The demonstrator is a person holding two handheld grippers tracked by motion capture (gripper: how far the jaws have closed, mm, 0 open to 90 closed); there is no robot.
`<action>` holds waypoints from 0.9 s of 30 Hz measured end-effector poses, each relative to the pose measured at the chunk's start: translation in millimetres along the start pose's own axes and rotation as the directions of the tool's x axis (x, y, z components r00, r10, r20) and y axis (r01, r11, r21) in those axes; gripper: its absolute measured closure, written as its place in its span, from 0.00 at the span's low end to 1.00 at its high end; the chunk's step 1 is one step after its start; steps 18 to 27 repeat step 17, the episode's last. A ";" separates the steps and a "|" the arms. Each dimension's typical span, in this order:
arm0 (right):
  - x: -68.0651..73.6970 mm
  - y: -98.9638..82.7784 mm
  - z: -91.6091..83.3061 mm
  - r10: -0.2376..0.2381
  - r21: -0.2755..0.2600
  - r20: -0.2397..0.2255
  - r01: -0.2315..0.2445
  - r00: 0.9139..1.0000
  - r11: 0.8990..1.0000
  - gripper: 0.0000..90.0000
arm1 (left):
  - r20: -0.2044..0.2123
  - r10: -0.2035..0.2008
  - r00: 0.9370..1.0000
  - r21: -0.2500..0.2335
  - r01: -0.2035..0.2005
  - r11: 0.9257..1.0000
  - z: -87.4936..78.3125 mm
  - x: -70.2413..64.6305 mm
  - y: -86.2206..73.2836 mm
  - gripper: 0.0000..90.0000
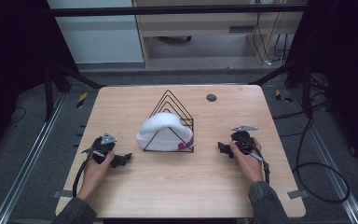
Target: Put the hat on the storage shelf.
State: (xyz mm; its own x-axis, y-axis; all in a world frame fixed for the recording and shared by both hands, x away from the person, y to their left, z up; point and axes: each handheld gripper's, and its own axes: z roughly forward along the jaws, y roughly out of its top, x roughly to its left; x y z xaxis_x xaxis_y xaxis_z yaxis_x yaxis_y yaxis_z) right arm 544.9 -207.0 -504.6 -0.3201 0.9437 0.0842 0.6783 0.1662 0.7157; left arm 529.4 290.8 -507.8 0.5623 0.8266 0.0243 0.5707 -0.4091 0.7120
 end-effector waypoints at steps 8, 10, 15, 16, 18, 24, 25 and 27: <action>12.4 -9.9 0.5 -0.039 -0.031 0.082 0.041 0.996 0.999 0.10 | -0.002 0.002 1.000 0.001 -0.002 1.000 -0.2 -0.1 -0.1 0.00; 14.1 -11.8 -1.0 -0.027 -0.033 0.093 0.031 0.995 0.999 0.10 | -0.001 -0.001 1.000 0.000 0.001 1.000 0.0 -0.1 -0.1 0.00; 20.6 -19.4 -7.9 -0.003 -0.035 0.117 0.007 0.993 0.999 0.10 | 0.003 -0.003 1.000 0.000 0.003 1.000 0.2 0.2 -0.1 0.00; 20.8 -19.5 -7.9 -0.002 -0.036 0.118 0.006 0.993 0.999 0.10 | 0.002 -0.005 1.000 0.000 0.005 1.000 0.3 0.2 0.0 0.00; 21.0 -19.4 -7.9 0.000 -0.035 0.119 0.004 0.993 0.999 0.10 | -0.001 -0.006 1.000 0.000 0.006 1.000 0.4 0.1 0.1 0.00; 21.0 -19.4 -7.9 0.000 -0.035 0.119 0.004 0.993 0.999 0.10 | -0.001 -0.006 1.000 0.000 0.006 1.000 0.4 0.1 0.1 0.00; 21.0 -19.4 -7.9 0.000 -0.035 0.119 0.004 0.993 0.999 0.10 | -0.001 -0.006 1.000 0.000 0.006 1.000 0.4 0.1 0.1 0.00; 21.0 -19.4 -7.9 0.000 -0.035 0.119 0.004 0.993 0.999 0.10 | -0.001 -0.006 1.000 0.000 0.006 1.000 0.4 0.1 0.1 0.00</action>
